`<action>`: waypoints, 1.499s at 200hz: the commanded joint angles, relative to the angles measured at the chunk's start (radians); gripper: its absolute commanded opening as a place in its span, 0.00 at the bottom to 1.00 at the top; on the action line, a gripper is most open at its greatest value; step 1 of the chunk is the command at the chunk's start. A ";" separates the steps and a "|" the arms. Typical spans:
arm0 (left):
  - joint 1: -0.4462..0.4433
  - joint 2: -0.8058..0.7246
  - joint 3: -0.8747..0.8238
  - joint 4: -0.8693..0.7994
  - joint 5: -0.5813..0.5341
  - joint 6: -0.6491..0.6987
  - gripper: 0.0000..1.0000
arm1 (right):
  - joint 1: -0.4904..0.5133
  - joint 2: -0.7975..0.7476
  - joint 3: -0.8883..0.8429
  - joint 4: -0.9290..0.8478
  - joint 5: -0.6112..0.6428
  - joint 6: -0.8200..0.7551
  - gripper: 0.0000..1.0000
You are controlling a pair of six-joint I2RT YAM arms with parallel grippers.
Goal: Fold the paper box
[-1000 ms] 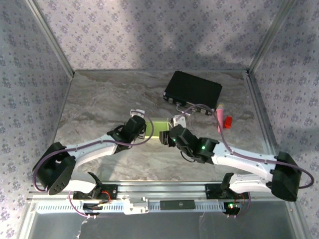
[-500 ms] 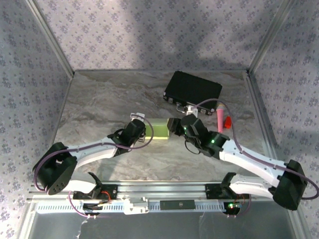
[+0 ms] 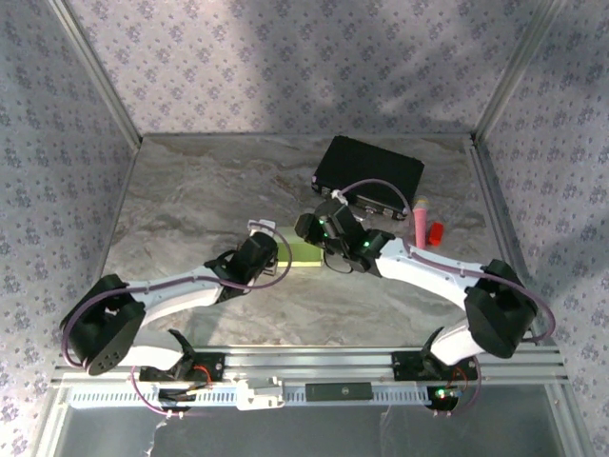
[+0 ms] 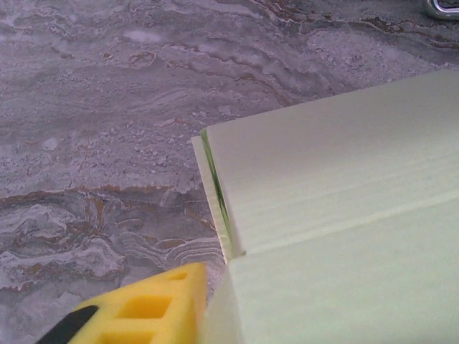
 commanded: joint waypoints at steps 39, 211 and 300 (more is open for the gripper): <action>-0.011 -0.152 -0.031 -0.070 0.111 -0.086 0.62 | -0.021 0.049 -0.026 0.056 -0.040 0.027 0.35; 0.329 -0.015 0.261 -0.393 0.666 -0.217 0.40 | -0.063 0.115 -0.126 0.122 -0.104 0.019 0.32; 0.327 0.134 0.219 -0.254 0.718 -0.215 0.35 | -0.079 0.121 -0.169 0.143 -0.120 0.013 0.32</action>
